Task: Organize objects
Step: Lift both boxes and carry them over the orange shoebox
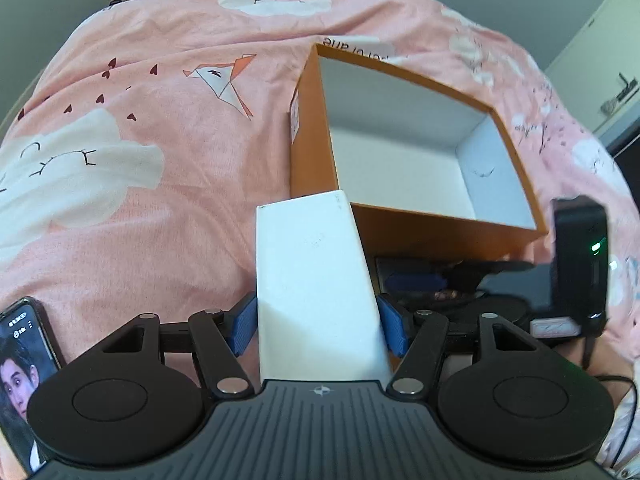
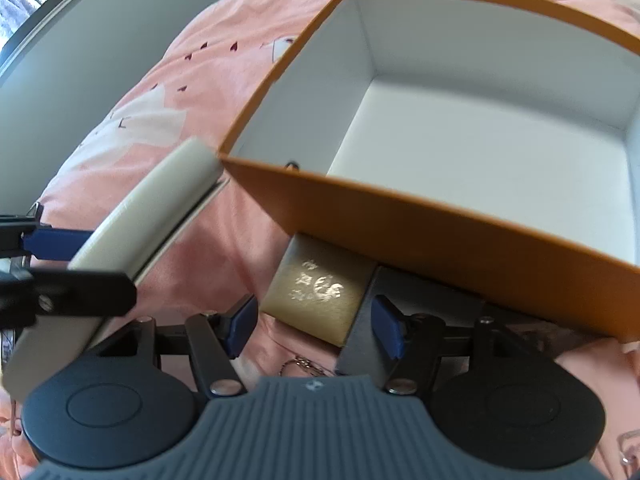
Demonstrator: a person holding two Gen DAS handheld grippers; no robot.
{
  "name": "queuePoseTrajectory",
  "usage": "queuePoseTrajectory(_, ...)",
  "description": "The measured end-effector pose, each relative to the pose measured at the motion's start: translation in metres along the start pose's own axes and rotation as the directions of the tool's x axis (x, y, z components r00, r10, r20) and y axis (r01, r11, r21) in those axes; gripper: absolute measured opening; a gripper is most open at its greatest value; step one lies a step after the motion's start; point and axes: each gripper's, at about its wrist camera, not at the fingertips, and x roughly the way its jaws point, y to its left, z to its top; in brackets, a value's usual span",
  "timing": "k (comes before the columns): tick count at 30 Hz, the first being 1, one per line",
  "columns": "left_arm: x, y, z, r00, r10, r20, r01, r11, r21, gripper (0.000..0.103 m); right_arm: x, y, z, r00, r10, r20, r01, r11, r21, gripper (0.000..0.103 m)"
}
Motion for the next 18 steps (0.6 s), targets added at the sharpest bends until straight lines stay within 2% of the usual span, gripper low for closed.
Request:
queuePoseTrajectory(7,0.001,0.012,-0.003,0.999,-0.031,0.015,0.032,0.999,-0.03,0.071,0.02,0.004,0.005,0.999,-0.02,-0.047,0.021,1.0,0.016,0.067)
queuePoseTrajectory(9,-0.001,0.014,-0.004,0.999,-0.026,0.023,0.026,0.999,-0.028,0.071,0.024,0.005,0.006,0.999,-0.013,-0.053,0.015,1.0,0.024,0.073)
queuePoseTrajectory(11,-0.003,0.015,-0.004,0.999,-0.014,0.033,0.015,1.0,-0.02,0.071,0.027,0.005,0.008,0.998,-0.006,-0.055,0.008,0.999,0.038,0.074)
queuePoseTrajectory(18,-0.002,0.019,0.0,0.999,-0.019,0.045,0.02,0.999,-0.027,0.071,0.037,-0.005,0.02,0.998,0.002,-0.06,0.007,0.989,0.148,0.074)
